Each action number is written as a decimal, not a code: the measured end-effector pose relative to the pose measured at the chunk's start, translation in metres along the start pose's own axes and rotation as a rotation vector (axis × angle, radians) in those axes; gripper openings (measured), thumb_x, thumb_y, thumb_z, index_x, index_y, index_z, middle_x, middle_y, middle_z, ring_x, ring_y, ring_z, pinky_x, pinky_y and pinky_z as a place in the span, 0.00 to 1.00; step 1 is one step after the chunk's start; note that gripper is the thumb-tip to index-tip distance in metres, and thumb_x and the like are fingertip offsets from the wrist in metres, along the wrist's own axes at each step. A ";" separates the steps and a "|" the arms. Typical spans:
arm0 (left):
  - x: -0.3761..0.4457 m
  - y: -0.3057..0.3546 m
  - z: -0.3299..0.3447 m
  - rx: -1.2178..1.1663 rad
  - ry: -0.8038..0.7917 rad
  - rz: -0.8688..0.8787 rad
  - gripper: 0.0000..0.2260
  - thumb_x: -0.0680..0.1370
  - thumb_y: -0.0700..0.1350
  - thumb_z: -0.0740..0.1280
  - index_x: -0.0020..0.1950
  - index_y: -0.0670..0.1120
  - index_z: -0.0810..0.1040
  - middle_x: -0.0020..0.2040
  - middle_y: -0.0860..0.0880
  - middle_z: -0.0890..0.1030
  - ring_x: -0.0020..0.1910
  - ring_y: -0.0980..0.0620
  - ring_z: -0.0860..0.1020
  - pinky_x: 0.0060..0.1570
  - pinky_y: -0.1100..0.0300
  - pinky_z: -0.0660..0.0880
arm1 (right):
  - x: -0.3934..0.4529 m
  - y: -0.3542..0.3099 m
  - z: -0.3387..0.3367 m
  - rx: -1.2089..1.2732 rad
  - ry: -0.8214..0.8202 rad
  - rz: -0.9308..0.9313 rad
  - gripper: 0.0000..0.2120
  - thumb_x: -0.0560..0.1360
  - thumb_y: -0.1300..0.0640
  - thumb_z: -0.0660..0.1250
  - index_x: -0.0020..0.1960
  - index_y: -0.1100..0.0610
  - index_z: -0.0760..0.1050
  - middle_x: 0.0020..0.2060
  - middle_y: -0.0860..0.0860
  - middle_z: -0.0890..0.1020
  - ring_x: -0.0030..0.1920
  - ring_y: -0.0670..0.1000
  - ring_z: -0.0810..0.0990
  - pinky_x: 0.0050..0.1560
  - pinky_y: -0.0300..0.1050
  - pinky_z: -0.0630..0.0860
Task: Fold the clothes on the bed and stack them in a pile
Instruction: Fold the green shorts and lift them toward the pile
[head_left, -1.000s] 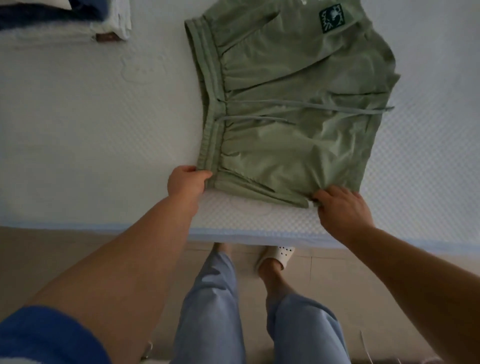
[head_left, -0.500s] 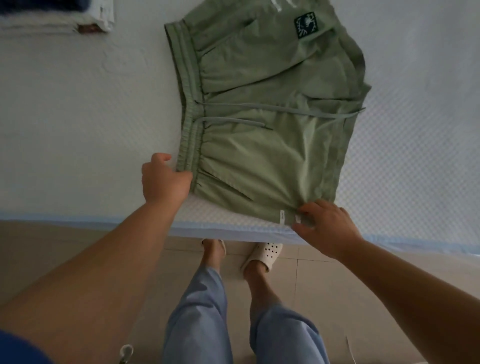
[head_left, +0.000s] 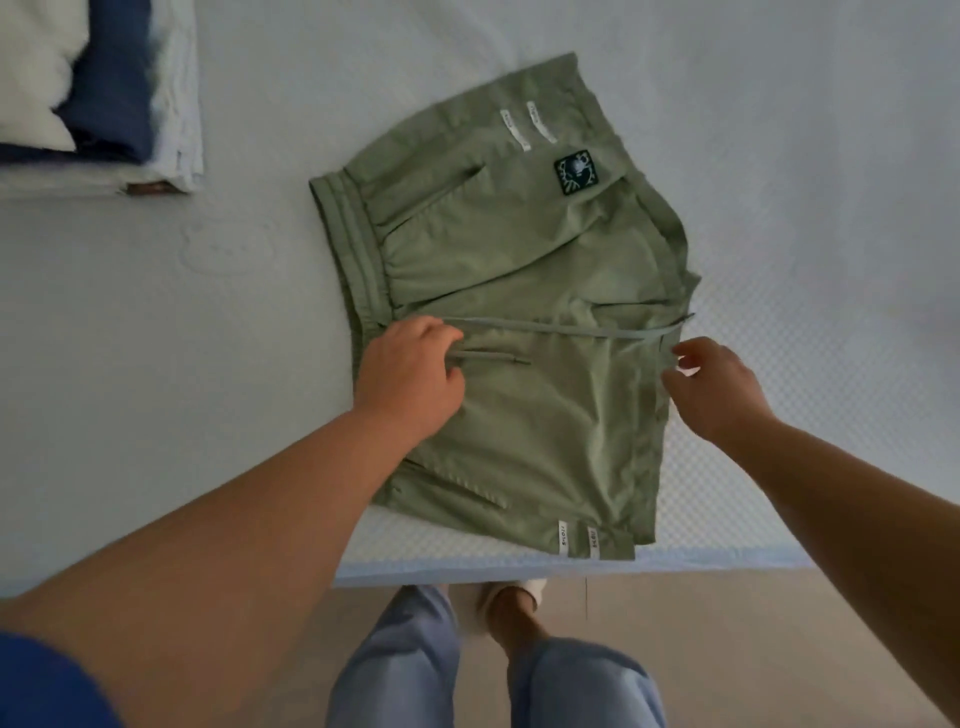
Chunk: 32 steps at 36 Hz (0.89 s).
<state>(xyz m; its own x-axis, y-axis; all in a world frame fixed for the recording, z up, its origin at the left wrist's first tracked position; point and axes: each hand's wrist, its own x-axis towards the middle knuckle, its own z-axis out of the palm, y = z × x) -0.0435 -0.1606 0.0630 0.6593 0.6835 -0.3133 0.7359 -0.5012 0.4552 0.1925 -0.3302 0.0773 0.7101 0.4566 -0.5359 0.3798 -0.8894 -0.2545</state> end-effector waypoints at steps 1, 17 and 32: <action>0.007 0.000 0.001 0.002 0.001 0.003 0.18 0.74 0.44 0.65 0.64 0.46 0.76 0.63 0.45 0.75 0.62 0.45 0.71 0.59 0.54 0.66 | 0.008 -0.003 -0.004 -0.017 0.045 -0.016 0.18 0.77 0.52 0.61 0.65 0.55 0.70 0.58 0.53 0.75 0.54 0.53 0.75 0.49 0.42 0.67; 0.066 0.009 0.015 -0.040 0.139 -0.245 0.14 0.76 0.47 0.65 0.60 0.45 0.78 0.59 0.44 0.76 0.59 0.43 0.72 0.59 0.50 0.69 | 0.123 -0.054 -0.029 -0.241 -0.078 -0.405 0.09 0.72 0.50 0.62 0.37 0.54 0.70 0.36 0.48 0.72 0.43 0.54 0.72 0.45 0.46 0.68; 0.190 0.036 -0.017 -0.100 0.244 -0.227 0.16 0.77 0.51 0.63 0.63 0.49 0.76 0.61 0.45 0.75 0.61 0.45 0.72 0.60 0.54 0.67 | 0.155 -0.048 -0.042 -0.063 -0.364 -0.389 0.08 0.75 0.47 0.63 0.44 0.51 0.73 0.41 0.50 0.78 0.42 0.50 0.77 0.41 0.44 0.72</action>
<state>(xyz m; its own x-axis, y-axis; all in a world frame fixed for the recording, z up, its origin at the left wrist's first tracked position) 0.1058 -0.0399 0.0338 0.4150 0.8846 -0.2127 0.8328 -0.2753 0.4802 0.3087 -0.2161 0.0402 0.2624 0.7047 -0.6592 0.6166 -0.6480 -0.4472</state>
